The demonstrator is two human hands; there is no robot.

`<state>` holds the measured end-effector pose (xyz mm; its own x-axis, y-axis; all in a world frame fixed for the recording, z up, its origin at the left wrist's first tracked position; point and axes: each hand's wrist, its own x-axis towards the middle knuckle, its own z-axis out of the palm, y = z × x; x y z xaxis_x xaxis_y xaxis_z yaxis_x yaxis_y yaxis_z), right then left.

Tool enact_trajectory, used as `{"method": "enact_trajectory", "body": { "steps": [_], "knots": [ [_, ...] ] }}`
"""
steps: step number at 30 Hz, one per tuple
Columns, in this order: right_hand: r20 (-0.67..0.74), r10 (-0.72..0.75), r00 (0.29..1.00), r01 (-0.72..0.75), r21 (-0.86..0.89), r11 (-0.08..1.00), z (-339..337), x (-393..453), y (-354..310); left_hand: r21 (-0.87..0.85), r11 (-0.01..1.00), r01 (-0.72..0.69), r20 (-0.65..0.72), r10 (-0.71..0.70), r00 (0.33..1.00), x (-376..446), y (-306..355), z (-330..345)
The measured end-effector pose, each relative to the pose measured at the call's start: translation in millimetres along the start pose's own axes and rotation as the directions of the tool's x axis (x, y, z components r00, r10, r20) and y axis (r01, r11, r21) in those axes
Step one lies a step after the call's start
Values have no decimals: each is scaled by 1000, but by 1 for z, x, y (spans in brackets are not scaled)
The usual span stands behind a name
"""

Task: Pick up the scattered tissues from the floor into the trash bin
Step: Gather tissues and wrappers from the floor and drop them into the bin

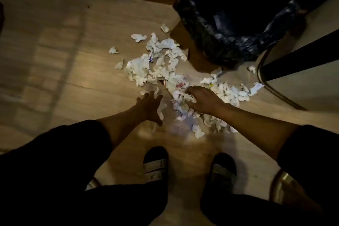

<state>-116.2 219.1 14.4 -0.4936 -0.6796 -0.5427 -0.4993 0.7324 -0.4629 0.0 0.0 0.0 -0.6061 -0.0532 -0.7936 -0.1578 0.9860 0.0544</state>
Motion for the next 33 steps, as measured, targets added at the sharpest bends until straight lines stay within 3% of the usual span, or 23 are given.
{"method": "enact_trajectory", "body": {
  "steps": [4, 7, 12, 15, 18, 20, 22, 24, 27, 29, 30, 31, 33],
  "knots": [
    [-47, -170, 984, 165, -101, 981, 37, 40, 25, 164, 986, -35, -71, 47, 996, 42, -18, 40],
    [-69, -292, 954, 273, -203, 940, 58, 63, 41, 188, 971, -151, -126, 177, 976, 72, -31, 57],
    [-39, -377, 925, 352, -282, 893, 61, 57, 43, 263, 912, -315, -18, 331, 943, 86, -43, 34],
    [2, -380, 925, 366, -272, 890, 38, 41, 42, 255, 925, -281, -141, 323, 936, 72, -35, -18],
    [-42, -301, 953, 278, -284, 918, 1, 27, 34, 97, 948, -303, -343, 318, 884, 46, -19, -74],
    [-144, -246, 958, 212, -221, 952, -19, 22, 33, -61, 925, -375, -557, 280, 782, 30, -8, -108],
    [-277, -228, 933, 188, -163, 969, -34, 20, 34, -189, 843, -504, -750, 207, 628, 16, 5, -138],
    [-408, -234, 882, 195, -137, 971, -49, 17, 32, -211, 795, -568, -881, 97, 463, 4, 19, -164],
    [-566, -251, 785, 230, -110, 967, -75, 4, 27, -245, 746, -620, -963, -113, 245, -9, 42, -203],
    [-624, -244, 743, 244, -88, 966, -86, -7, 26, -276, 696, -662, -961, -208, 182, -15, 64, -231],
    [-629, -233, 742, 243, -72, 967, -86, -13, 27, -298, 705, -644, -954, -213, 209, -13, 76, -246],
    [-619, -212, 756, 237, -43, 970, -83, -17, 30, -345, 713, -611, -934, -197, 298, -11, 91, -258],
    [-568, -148, 810, 195, 22, 981, -68, -21, 41, -525, 645, -556, -803, -159, 575, 5, 121, -275]
  ]
}}
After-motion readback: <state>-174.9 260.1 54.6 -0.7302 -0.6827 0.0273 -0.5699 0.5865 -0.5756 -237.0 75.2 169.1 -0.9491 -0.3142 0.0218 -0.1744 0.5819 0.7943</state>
